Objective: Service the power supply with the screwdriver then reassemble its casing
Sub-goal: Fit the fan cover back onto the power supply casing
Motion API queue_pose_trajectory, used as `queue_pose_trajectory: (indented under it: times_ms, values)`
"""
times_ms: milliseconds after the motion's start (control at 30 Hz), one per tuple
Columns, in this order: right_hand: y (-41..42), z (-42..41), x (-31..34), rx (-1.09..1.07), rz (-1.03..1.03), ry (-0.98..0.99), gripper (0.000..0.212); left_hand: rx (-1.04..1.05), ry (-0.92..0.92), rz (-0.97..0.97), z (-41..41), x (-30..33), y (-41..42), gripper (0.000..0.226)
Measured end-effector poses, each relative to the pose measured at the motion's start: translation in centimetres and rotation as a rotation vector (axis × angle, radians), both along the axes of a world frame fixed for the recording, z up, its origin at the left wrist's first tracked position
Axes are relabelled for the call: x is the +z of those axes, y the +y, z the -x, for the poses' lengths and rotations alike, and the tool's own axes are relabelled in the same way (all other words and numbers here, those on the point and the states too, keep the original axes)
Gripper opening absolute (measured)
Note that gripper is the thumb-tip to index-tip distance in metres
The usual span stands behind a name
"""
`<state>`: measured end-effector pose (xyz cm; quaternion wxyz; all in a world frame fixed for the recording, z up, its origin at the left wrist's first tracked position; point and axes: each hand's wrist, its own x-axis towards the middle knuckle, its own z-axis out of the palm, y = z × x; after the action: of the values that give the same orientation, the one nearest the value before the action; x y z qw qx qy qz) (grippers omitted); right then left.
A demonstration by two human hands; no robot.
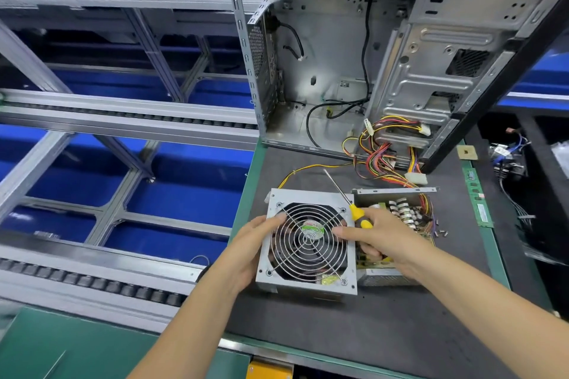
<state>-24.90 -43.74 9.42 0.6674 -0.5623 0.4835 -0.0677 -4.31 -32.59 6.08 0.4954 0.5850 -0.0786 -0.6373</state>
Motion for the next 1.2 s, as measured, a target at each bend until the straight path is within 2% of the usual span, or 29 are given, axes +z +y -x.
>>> queue_pose_trajectory:
  times_ms: [133,433,633,800,933,1100,1200]
  values:
    - [0.1,0.1,0.2,0.024,-0.006,-0.011,0.02,-0.049,0.036,-0.031,-0.6,-0.7,-0.3,0.054]
    - [0.1,0.1,0.2,0.0,0.005,-0.004,0.015,0.003,0.064,0.038,-0.4,-1.4,-0.2,0.055]
    - [0.7,-0.2,-0.1,-0.074,-0.033,-0.009,0.017,0.032,-0.018,0.036,0.0,-2.8,-0.7,0.034]
    - [0.6,-0.2,-0.1,-0.049,-0.02,0.03,0.019,0.09,0.12,0.086,-0.4,-3.3,-0.6,0.043]
    - [0.5,-0.2,-0.2,-0.045,-0.094,-0.012,0.02,0.111,0.186,0.127,-0.1,-3.3,-0.8,0.041]
    - [0.2,-0.2,-0.2,-0.024,-0.142,-0.053,0.031,0.068,0.253,0.144,0.1,-3.2,-0.8,0.017]
    - [0.1,-0.3,-0.4,-0.039,-0.195,-0.08,0.034,0.068,0.29,0.142,0.2,-3.3,-1.0,0.019]
